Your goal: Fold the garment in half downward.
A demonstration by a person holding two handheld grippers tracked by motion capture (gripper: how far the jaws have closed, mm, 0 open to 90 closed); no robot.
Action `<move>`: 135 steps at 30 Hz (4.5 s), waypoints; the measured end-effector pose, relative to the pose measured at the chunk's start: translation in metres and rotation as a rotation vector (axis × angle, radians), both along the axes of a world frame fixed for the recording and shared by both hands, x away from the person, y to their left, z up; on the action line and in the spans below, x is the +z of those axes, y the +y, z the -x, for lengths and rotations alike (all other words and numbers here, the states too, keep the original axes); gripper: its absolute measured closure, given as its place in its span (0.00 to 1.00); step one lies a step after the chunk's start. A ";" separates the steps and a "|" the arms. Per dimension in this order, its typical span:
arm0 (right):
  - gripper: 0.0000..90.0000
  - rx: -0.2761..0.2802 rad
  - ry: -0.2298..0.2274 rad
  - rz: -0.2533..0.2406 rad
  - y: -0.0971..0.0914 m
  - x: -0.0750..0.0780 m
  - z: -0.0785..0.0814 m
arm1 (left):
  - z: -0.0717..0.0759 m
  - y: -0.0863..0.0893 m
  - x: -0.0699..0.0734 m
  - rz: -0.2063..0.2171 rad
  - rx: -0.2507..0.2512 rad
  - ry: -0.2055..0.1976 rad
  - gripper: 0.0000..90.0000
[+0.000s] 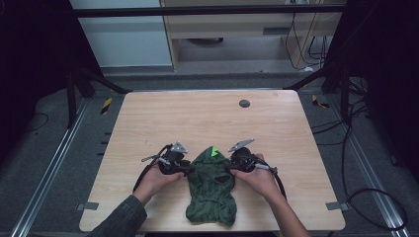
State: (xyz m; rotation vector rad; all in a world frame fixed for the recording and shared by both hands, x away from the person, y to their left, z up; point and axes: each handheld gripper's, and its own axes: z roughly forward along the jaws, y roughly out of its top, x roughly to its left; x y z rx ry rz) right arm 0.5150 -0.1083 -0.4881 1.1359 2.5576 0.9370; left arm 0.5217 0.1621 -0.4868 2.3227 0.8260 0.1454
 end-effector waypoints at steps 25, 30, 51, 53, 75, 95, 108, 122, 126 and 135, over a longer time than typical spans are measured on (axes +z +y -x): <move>0.94 0.070 -0.025 0.027 0.000 0.011 0.006 | 0.004 -0.003 0.006 -0.021 -0.031 -0.012 0.89; 0.94 0.078 -0.036 0.041 0.001 0.016 0.007 | 0.004 -0.004 0.007 -0.022 -0.034 -0.014 0.89; 0.95 0.101 -0.087 0.056 0.004 0.038 0.004 | 0.002 -0.006 0.023 -0.027 -0.044 -0.045 0.90; 0.95 0.104 -0.094 0.060 0.005 0.042 0.004 | 0.001 -0.006 0.025 -0.028 -0.046 -0.050 0.90; 0.95 0.125 -0.132 0.089 0.010 0.063 -0.003 | 0.000 -0.005 0.039 -0.025 -0.039 -0.080 0.90; 0.95 0.120 -0.149 0.084 0.011 0.073 -0.006 | -0.002 -0.004 0.046 -0.016 -0.027 -0.101 0.90; 0.95 0.117 -0.162 0.085 0.010 0.077 -0.008 | -0.003 -0.005 0.050 -0.010 -0.025 -0.115 0.90; 0.96 0.117 -0.188 0.073 0.010 0.086 -0.009 | -0.005 -0.005 0.057 -0.005 -0.023 -0.129 0.91; 0.96 0.117 -0.198 0.074 0.010 0.089 -0.010 | -0.007 -0.005 0.062 -0.005 -0.022 -0.139 0.91; 0.96 0.113 -0.213 0.073 0.012 0.097 -0.014 | -0.011 -0.006 0.069 -0.001 -0.014 -0.153 0.91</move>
